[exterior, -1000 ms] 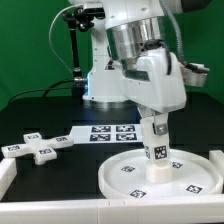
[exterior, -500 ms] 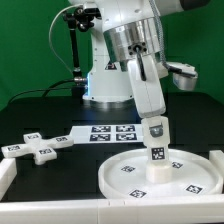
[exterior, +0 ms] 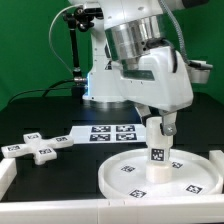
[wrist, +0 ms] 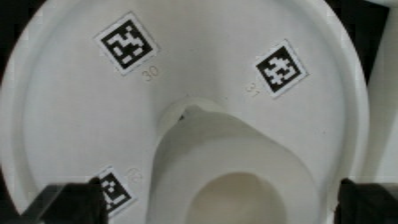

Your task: Assemble round table

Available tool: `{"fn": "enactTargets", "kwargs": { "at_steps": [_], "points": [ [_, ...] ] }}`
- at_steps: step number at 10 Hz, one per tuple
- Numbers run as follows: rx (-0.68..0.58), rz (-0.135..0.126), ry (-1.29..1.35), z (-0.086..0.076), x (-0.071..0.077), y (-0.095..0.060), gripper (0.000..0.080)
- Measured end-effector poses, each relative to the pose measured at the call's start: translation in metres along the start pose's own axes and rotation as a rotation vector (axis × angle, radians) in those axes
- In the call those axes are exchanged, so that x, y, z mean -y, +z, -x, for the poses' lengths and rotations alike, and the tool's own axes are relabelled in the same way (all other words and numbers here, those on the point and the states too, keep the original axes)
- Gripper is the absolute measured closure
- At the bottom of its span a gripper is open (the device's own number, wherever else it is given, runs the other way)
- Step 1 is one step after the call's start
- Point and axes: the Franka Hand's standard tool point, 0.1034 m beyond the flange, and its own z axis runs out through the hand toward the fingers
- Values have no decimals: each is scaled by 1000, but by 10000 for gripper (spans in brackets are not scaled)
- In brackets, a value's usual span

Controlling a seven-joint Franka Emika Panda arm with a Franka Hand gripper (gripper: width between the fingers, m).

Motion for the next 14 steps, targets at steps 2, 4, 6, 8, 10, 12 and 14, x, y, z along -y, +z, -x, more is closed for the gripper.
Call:
{"fn": "enactTargets", "kwargs": {
  "at_steps": [2, 4, 6, 8, 10, 12, 14],
  "points": [
    [0, 0, -112, 0, 0, 0, 150],
    [-1, 30, -377, 2, -1, -1, 150],
    [-13, 68, -672, 3, 2, -2, 150],
    [-9, 75, -893, 1, 5, -1, 150],
    [-3, 78, -1043, 0, 4, -1, 150],
    [2, 82, -1203, 0, 3, -1, 150],
    [8, 133, -1507, 4, 4, 0, 150]
  ]
}}
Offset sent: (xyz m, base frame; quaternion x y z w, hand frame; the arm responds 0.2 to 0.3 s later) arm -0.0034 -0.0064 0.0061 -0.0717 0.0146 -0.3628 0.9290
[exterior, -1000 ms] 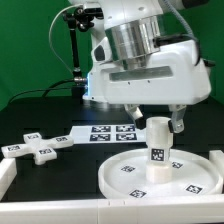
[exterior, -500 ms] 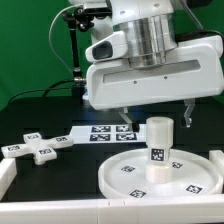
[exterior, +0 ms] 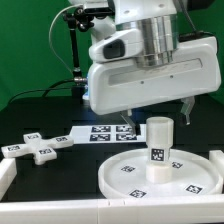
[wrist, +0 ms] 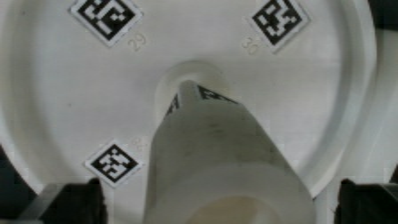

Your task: Assemble round table

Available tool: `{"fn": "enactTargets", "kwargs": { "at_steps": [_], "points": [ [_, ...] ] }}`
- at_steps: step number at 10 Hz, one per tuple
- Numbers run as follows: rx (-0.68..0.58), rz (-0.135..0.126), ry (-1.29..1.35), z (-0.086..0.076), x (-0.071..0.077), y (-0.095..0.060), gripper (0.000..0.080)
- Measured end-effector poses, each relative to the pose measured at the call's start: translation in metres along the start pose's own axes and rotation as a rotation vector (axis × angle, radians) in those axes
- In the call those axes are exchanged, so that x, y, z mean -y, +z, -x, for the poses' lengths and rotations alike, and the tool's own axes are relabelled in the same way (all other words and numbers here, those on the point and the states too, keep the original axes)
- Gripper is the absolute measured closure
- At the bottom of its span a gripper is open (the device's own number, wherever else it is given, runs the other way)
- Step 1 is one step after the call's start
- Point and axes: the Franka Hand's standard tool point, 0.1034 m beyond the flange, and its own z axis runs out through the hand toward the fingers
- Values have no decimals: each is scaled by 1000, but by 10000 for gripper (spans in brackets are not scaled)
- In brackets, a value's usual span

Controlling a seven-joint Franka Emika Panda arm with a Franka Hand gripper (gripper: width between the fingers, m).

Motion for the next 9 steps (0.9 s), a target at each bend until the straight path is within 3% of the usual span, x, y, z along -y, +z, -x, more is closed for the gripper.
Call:
{"fn": "enactTargets", "kwargs": {
  "at_steps": [5, 9],
  "points": [
    [19, -5, -327, 0, -2, -1, 150],
    [61, 50, -815, -1, -2, 4, 150]
  ]
}}
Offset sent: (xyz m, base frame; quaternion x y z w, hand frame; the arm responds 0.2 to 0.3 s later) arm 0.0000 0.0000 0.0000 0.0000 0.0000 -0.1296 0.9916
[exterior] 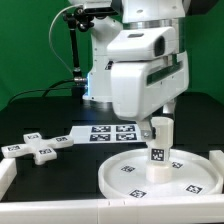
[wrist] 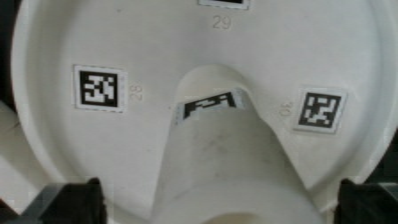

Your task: Assemble round table

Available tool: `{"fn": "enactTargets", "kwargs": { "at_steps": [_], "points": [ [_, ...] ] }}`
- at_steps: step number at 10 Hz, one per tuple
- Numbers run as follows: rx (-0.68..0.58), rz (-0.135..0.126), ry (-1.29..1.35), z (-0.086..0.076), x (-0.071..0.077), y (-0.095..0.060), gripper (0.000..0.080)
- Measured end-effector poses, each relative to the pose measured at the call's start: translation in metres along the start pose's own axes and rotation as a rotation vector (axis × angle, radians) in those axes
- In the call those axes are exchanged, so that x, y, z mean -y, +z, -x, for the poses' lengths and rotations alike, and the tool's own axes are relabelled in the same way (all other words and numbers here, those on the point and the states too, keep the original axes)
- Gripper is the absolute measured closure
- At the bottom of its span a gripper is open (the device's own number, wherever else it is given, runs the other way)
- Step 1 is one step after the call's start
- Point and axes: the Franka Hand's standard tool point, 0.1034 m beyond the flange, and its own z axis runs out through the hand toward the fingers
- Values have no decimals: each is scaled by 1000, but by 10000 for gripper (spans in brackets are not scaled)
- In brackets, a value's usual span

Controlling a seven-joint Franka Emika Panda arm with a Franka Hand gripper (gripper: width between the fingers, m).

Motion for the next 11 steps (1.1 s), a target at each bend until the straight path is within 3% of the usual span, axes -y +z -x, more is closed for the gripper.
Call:
{"fn": "enactTargets", "kwargs": {
  "at_steps": [5, 10, 11],
  "points": [
    [57, 23, -375, -11, -3, 3, 150],
    [83, 24, -592, -7, -4, 4, 150],
    [85, 21, -587, -4, -5, 4, 301]
  ]
}}
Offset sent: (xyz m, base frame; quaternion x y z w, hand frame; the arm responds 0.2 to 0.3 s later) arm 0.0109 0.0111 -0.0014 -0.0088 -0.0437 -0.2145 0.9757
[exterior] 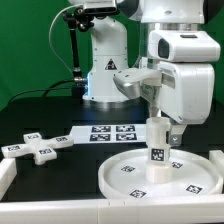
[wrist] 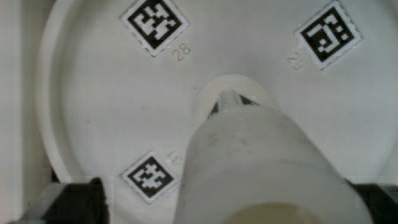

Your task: Assemble round table

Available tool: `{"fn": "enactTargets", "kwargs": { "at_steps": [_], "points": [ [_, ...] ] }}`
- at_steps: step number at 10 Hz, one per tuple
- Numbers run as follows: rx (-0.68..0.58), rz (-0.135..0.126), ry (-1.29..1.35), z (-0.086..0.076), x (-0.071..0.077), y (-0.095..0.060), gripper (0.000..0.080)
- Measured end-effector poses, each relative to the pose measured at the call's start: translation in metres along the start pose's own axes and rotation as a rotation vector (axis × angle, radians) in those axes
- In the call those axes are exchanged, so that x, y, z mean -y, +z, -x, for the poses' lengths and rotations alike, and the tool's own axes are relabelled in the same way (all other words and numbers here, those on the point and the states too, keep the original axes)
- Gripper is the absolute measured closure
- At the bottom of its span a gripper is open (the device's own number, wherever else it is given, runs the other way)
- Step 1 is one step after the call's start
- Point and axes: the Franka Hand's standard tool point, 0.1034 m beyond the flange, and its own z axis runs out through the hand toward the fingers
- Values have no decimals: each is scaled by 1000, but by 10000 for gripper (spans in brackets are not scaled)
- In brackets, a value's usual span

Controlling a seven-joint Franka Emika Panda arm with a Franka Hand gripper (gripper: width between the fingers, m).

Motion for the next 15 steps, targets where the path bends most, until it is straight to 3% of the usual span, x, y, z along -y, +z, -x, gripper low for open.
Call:
{"fn": "enactTargets", "kwargs": {
  "at_steps": [1, 2, 6, 9, 13, 15],
  "points": [
    [1, -17, 5, 3, 4, 2, 301],
    [1, -25, 6, 3, 6, 3, 381],
    [0, -27, 62, 3, 7, 3, 383],
    [-10, -34, 449, -1, 7, 2, 383],
    [-7, -37, 679, -1, 7, 3, 383],
    [-32, -53, 975, 1, 9, 4, 384]
  ]
}}
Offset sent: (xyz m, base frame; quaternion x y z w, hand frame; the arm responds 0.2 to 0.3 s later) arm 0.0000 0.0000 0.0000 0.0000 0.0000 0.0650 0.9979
